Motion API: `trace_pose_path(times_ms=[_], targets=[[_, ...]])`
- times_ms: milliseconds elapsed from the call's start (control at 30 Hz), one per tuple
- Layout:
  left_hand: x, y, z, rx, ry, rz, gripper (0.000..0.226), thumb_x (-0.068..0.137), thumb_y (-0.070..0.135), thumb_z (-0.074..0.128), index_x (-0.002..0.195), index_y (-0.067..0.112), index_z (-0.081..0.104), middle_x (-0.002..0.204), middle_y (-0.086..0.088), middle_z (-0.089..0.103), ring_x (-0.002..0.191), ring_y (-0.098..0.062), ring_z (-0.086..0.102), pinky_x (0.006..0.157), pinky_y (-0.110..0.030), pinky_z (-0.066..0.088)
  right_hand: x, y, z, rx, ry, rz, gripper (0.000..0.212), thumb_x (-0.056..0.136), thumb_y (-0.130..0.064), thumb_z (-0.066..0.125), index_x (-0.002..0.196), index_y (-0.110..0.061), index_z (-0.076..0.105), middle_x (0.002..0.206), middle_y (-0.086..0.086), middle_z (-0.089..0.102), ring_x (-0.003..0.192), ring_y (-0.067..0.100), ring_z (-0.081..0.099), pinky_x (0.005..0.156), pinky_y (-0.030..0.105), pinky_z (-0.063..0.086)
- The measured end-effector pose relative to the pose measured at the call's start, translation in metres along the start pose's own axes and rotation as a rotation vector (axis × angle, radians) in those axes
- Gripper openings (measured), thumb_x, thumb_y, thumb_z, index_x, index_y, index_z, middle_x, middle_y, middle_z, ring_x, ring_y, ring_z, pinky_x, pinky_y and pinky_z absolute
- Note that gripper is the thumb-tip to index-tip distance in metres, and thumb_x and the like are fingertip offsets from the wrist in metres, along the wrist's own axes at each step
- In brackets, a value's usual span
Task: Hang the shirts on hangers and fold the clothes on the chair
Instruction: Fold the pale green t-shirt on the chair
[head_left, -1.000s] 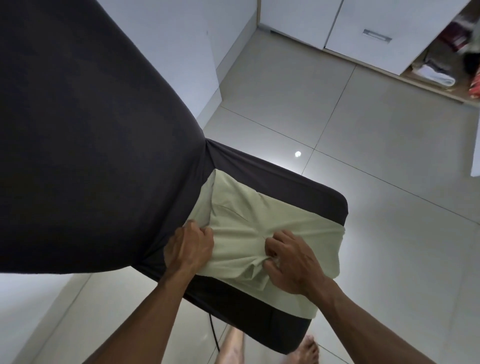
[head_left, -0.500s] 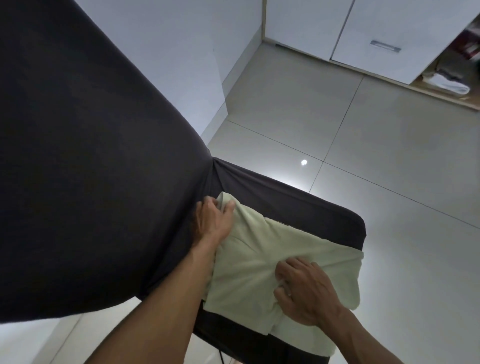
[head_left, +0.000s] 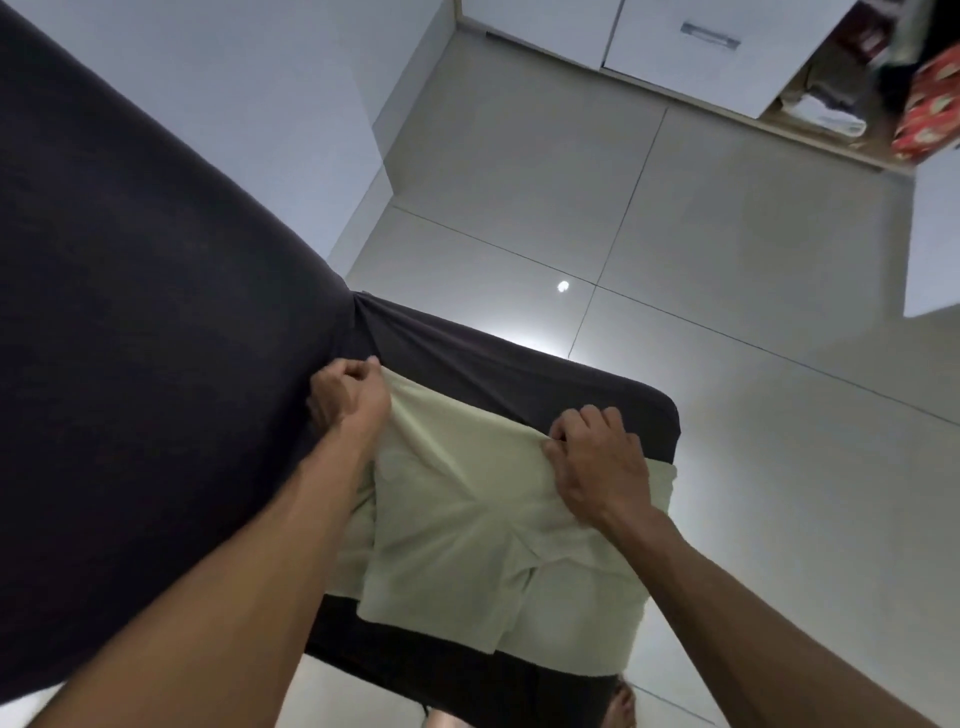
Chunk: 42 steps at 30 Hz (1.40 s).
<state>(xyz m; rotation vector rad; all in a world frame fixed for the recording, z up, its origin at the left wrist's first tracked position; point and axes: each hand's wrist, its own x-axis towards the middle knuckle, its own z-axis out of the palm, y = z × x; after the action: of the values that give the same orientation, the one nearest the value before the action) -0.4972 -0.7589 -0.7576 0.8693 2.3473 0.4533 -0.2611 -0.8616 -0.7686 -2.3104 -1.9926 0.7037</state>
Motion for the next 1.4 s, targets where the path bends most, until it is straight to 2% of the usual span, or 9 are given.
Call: trace_pose_path(times_ms=[200,333,533,667,800,933,1100,1267,1400], targets=[[-0.001,0.002,0.009,0.128,0.060,0.037,0.018,0.097,0.038,0.053,0.097,0.022,0.062,0.120,-0.009,0.065,0.118,-0.032,0.055,0.099,-0.042,0.038,0.000,0.016,-0.001,0.209,0.116,0.001,0.008,0.098,-0.030,0.053,0.102,-0.024,0.057,0.104,-0.007,0.051,0.097,0.015,0.044,0.084,0.039,0.045],[-0.041,-0.004,0.017,0.302,0.166,0.418,0.034,0.094,0.044,0.052,0.117,0.020,0.056,0.121,-0.009,0.058,0.118,-0.032,0.049,0.100,-0.050,0.034,-0.043,0.043,-0.003,0.368,0.323,0.085,0.018,0.074,-0.018,0.060,0.091,-0.017,0.055,0.093,-0.004,0.053,0.084,0.018,0.049,0.068,0.036,0.048],[-0.125,-0.022,0.053,0.402,-0.198,0.971,0.022,0.092,0.040,0.048,0.089,0.019,0.055,0.084,-0.002,0.063,0.082,-0.030,0.061,0.078,-0.041,0.042,-0.134,0.092,0.032,0.012,0.031,-0.016,0.042,0.059,-0.025,0.066,0.099,-0.018,0.056,0.093,-0.003,0.057,0.075,0.023,0.054,0.055,0.032,0.044],[-0.151,-0.023,0.079,0.444,-0.293,0.877,0.024,0.095,0.048,0.048,0.099,0.024,0.050,0.098,0.000,0.062,0.095,-0.027,0.058,0.085,-0.042,0.045,-0.125,0.098,0.049,-0.022,0.154,0.014,0.035,0.058,-0.002,0.061,0.090,-0.015,0.052,0.081,0.001,0.056,0.064,0.025,0.051,0.049,0.030,0.034],[-0.155,-0.021,0.089,0.452,-0.277,0.798,0.024,0.095,0.050,0.049,0.098,0.027,0.042,0.101,0.000,0.057,0.101,-0.028,0.054,0.089,-0.045,0.040,-0.118,0.120,0.053,-0.072,0.259,0.020,0.031,0.061,0.008,0.059,0.087,-0.009,0.057,0.073,0.005,0.058,0.061,0.026,0.053,0.045,0.032,0.042],[-0.159,-0.026,0.088,0.500,-0.273,0.781,0.025,0.096,0.052,0.046,0.098,0.027,0.040,0.103,-0.002,0.055,0.105,-0.029,0.052,0.092,-0.047,0.040,-0.145,0.133,0.057,-0.108,0.166,0.085,0.032,0.053,0.008,0.053,0.078,-0.011,0.055,0.064,0.004,0.056,0.059,0.027,0.055,0.047,0.032,0.035],[-0.165,-0.023,0.090,0.517,-0.273,0.777,0.027,0.096,0.054,0.044,0.100,0.027,0.040,0.103,-0.003,0.053,0.105,-0.031,0.051,0.093,-0.050,0.040,-0.154,0.131,0.046,-0.001,-0.318,0.315,0.035,0.073,-0.010,0.055,0.106,-0.017,0.048,0.097,0.000,0.058,0.104,0.026,0.054,0.078,0.036,0.039],[-0.170,-0.029,0.087,0.522,-0.209,0.828,0.030,0.097,0.050,0.045,0.111,0.023,0.047,0.109,-0.007,0.051,0.107,-0.032,0.048,0.090,-0.049,0.040,-0.129,0.112,0.041,0.220,0.101,0.249,0.050,0.074,-0.014,0.053,0.124,-0.015,0.053,0.118,0.006,0.055,0.100,0.029,0.056,0.067,0.035,0.044],[-0.169,-0.037,0.083,0.582,-0.187,0.844,0.034,0.097,0.048,0.045,0.124,0.026,0.044,0.116,-0.007,0.045,0.107,-0.029,0.044,0.087,-0.046,0.039,-0.106,0.102,0.032,0.581,-0.069,0.281,0.063,0.097,-0.028,0.043,0.154,-0.033,0.015,0.161,-0.001,0.020,0.128,0.028,0.046,0.096,0.044,0.046]])
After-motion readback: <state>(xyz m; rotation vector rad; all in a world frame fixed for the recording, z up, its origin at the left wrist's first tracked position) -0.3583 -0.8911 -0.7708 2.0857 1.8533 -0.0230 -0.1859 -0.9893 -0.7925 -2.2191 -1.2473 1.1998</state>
